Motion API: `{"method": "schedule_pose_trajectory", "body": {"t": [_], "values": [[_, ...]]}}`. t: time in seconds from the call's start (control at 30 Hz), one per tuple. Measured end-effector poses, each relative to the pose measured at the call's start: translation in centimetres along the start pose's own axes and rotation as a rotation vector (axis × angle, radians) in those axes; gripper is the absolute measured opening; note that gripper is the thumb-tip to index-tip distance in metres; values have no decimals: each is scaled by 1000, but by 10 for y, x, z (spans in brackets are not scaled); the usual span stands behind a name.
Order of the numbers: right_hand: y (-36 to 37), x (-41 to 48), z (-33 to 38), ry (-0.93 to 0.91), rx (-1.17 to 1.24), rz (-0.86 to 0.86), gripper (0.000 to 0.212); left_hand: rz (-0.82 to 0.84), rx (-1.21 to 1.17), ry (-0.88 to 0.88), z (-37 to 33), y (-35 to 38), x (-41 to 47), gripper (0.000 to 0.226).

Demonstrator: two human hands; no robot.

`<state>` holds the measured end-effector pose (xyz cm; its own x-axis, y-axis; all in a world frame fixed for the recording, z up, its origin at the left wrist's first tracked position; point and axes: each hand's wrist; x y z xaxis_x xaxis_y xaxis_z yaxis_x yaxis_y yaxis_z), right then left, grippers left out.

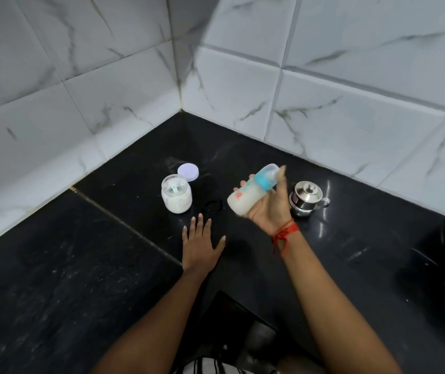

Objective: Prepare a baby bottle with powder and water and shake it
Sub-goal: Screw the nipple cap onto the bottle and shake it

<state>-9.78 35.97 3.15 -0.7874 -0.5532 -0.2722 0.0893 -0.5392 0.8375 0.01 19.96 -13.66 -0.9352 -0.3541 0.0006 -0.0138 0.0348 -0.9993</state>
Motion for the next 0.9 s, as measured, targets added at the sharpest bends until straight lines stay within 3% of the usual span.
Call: {"method": "schedule_pose_trajectory", "body": {"t": [0.1,0.27,0.47,0.63,0.9], "values": [[8,1,-6,-145,-163,54,52,-5,3,3,1,-1,0,85],[13,1,-5,-314,-475,45,49,19,0,4,0,-5,-1,79],[5,18,10,-478,-1047,41,51,3,6,3,1,0,0,80],[-6,41,10,-505,-1224,-48,59,-9,1,3,2,4,1,81],[-41,64,-20,-349,-1338,-158,70,-1,-3,3,1,-1,-1,78]]}}
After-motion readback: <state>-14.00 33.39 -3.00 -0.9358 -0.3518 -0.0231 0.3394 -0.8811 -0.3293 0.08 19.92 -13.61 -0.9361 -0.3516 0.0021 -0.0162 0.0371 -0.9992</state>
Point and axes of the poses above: each hand's wrist, its own x-axis towards the middle knuckle, its own y-axis out of the palm, z = x × y, and after that the axes turned 14 degrees about x, right-handed
